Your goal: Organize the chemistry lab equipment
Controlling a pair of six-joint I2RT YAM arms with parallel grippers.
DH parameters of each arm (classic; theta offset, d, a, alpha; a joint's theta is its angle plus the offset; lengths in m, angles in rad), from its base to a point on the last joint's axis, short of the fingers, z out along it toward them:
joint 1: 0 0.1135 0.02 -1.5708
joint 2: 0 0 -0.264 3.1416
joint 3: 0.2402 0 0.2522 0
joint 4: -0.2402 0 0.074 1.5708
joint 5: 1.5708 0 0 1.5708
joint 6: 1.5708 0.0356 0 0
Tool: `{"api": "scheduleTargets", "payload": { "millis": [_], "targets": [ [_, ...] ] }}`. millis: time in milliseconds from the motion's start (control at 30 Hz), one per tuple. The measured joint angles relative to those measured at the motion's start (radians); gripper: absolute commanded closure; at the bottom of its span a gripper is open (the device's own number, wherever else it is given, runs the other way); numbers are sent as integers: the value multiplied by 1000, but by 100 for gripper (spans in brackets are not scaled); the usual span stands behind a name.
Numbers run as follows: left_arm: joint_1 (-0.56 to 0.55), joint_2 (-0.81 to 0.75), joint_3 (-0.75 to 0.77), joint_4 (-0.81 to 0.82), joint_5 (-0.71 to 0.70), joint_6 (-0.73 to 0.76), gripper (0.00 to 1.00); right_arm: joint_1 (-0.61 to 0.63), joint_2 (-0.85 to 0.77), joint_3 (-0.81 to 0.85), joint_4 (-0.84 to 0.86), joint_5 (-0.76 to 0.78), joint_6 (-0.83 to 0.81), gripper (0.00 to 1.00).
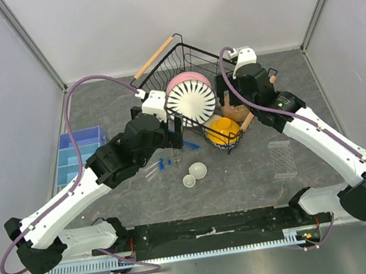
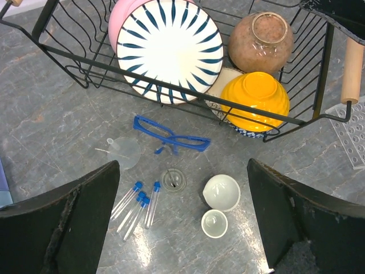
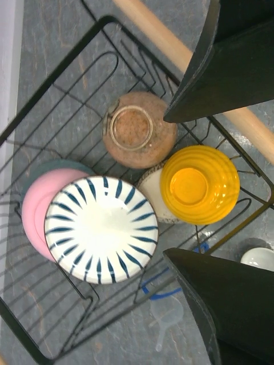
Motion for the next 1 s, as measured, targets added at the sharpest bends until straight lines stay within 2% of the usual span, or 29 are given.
{"api": "scheduleTargets", "payload": {
  "millis": [133, 333, 633, 1000],
  "targets": [
    [0, -4, -19, 0, 7, -14, 0, -3, 33, 36, -17, -109, -24, 2],
    [0, -6, -47, 0, 9, -26, 0, 51, 203, 138, -73, -204, -64, 2],
    [0, -13, -64, 0, 22, -34, 0, 105, 234, 97, -156, -319, -106, 2],
    [0, -17, -70, 0, 34, -37, 0, 132, 268, -37, -145, -342, -103, 2]
  ]
}}
